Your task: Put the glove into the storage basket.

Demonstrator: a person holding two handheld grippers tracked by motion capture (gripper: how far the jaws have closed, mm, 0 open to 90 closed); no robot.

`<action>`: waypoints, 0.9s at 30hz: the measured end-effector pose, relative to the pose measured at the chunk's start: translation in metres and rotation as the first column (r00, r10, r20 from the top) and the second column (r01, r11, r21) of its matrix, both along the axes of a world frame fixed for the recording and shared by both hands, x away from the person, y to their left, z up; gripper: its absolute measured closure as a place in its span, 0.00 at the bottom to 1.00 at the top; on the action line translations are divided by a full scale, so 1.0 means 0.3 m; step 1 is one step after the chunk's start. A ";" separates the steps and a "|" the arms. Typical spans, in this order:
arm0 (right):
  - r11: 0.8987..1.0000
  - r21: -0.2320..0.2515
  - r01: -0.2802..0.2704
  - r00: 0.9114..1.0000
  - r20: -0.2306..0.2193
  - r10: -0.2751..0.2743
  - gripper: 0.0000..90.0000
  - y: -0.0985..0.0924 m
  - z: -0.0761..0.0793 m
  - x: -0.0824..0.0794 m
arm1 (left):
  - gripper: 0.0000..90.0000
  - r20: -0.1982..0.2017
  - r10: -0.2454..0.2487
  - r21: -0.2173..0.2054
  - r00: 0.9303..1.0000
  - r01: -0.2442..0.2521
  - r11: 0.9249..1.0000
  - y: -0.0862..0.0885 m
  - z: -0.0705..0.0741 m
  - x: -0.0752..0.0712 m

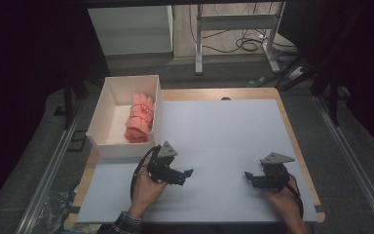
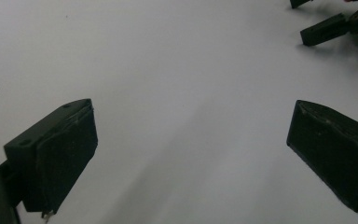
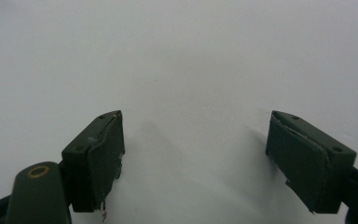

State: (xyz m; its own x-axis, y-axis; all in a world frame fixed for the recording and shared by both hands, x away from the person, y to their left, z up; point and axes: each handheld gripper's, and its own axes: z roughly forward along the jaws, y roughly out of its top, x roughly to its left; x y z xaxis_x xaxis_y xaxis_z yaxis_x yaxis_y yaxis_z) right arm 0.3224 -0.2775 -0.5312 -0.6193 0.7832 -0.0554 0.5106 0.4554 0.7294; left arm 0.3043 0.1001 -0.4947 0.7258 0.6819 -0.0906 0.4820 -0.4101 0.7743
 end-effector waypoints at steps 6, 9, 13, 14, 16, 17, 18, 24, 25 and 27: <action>1.000 0.000 0.000 1.000 0.000 0.000 0.22 0.000 0.000 0.000 | 0.02 -0.003 0.001 0.011 1.000 -0.001 1.000 0.006 -0.037 -0.010; 1.000 0.000 0.000 1.000 0.000 0.000 0.22 0.000 0.000 0.000 | 0.02 -0.006 -0.001 0.021 1.000 0.001 1.000 0.008 -0.055 -0.013; 1.000 0.000 0.000 1.000 0.000 0.000 0.22 0.000 0.000 0.000 | 0.02 -0.015 -0.004 0.034 1.000 0.005 0.999 0.009 -0.080 -0.017; 1.000 0.001 0.000 1.000 0.000 0.000 0.22 0.000 0.000 0.000 | 0.02 -0.018 -0.005 0.036 1.000 0.006 0.999 0.009 -0.087 -0.017; 1.000 0.001 0.001 1.000 0.000 -0.001 0.22 0.000 0.000 0.000 | 0.02 -0.025 -0.006 0.041 1.000 0.007 0.999 0.009 -0.099 -0.019; 1.000 0.001 0.001 1.000 0.000 -0.001 0.22 0.000 0.000 0.000 | 0.02 -0.027 -0.005 0.044 1.000 0.006 0.999 0.009 -0.105 -0.020; 1.000 0.001 0.001 1.000 0.000 -0.001 0.22 0.000 0.000 0.000 | 0.02 -0.030 -0.005 0.047 1.000 0.006 0.999 0.010 -0.111 -0.021; 1.000 0.000 0.001 1.000 0.000 -0.001 0.22 0.000 0.000 0.000 | 0.02 -0.049 -0.005 0.058 0.999 0.008 0.998 0.007 -0.145 -0.026; 1.000 0.000 0.001 1.000 0.000 -0.001 0.22 0.000 0.000 0.000 | 0.02 -0.052 -0.006 0.061 0.999 0.009 0.998 0.005 -0.150 -0.027; 1.000 0.001 0.001 1.000 0.000 -0.001 0.22 0.000 0.000 0.000 | 0.02 -0.058 -0.007 0.067 0.998 0.011 0.998 0.001 -0.160 -0.028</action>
